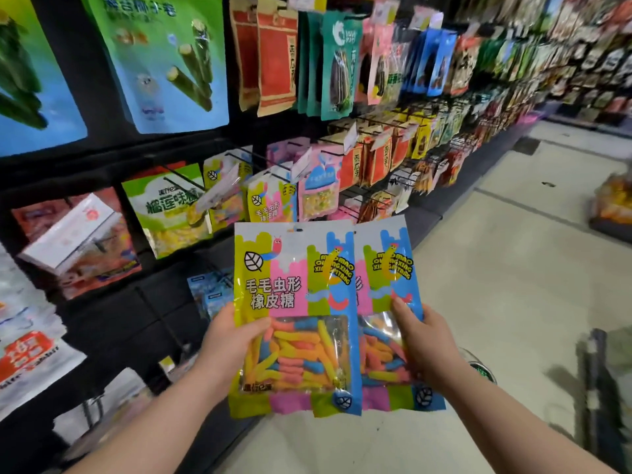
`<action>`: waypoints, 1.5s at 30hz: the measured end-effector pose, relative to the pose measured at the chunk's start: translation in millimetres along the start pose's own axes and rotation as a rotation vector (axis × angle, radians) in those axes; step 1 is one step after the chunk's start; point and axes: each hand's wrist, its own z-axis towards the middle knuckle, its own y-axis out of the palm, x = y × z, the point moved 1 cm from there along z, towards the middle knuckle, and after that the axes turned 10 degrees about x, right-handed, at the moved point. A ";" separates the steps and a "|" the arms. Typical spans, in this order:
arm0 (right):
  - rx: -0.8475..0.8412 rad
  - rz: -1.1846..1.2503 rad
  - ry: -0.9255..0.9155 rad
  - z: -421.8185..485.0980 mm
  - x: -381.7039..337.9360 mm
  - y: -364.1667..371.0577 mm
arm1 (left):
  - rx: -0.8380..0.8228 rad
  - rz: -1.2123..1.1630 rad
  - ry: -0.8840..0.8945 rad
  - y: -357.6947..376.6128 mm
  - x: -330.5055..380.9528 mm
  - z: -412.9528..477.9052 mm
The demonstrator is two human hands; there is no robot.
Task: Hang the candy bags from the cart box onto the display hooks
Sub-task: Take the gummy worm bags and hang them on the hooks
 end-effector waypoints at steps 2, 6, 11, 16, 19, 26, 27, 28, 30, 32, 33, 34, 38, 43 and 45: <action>0.001 -0.013 -0.016 19.8 1.0 6.9 | 0.039 0.016 -0.012 -3.9 1.3 12.6; -0.038 -0.013 -0.012 58.5 1.5 20.4 | 0.115 0.019 -0.033 -13.3 1.2 34.8; -0.094 -0.078 -0.062 110.8 3.9 40.0 | 0.239 -0.035 -0.041 -7.2 -0.2 56.0; -0.225 -0.136 -0.084 170.9 4.6 59.3 | 0.334 -0.046 -0.082 22.2 1.4 70.7; -0.300 -0.154 -0.098 210.9 1.1 68.8 | 0.427 -0.061 -0.116 45.7 1.6 75.8; -0.515 -0.122 -0.094 290.1 -2.7 99.2 | 0.586 -0.073 -0.151 91.4 -0.1 91.6; -0.550 -0.114 -0.100 298.1 -1.5 104.5 | 0.610 -0.075 -0.149 95.6 -2.2 94.4; -0.580 -0.113 -0.102 304.8 -0.3 109.5 | 0.633 -0.077 -0.150 99.0 -4.3 96.6; -0.625 -0.108 -0.114 314.8 1.7 118.1 | 0.687 -0.084 -0.145 103.0 -9.0 100.0; -0.690 -0.085 -0.117 321.8 2.5 125.4 | 0.731 -0.100 -0.130 105.6 -11.1 102.2; -0.724 -0.079 -0.108 324.7 3.0 128.9 | 0.739 -0.097 -0.128 106.6 -11.3 103.1; -0.746 -0.076 -0.099 326.8 3.1 132.2 | 0.743 -0.092 -0.132 107.7 -10.6 103.5; -0.782 -0.058 -0.077 331.7 4.8 142.6 | 0.778 -0.096 -0.164 107.4 -7.9 101.7; -0.811 -0.046 -0.040 332.2 5.8 150.0 | 0.799 -0.088 -0.164 105.8 -6.5 100.2; -0.809 -0.025 0.001 331.0 4.1 152.3 | 0.816 -0.084 -0.166 104.7 -7.0 100.1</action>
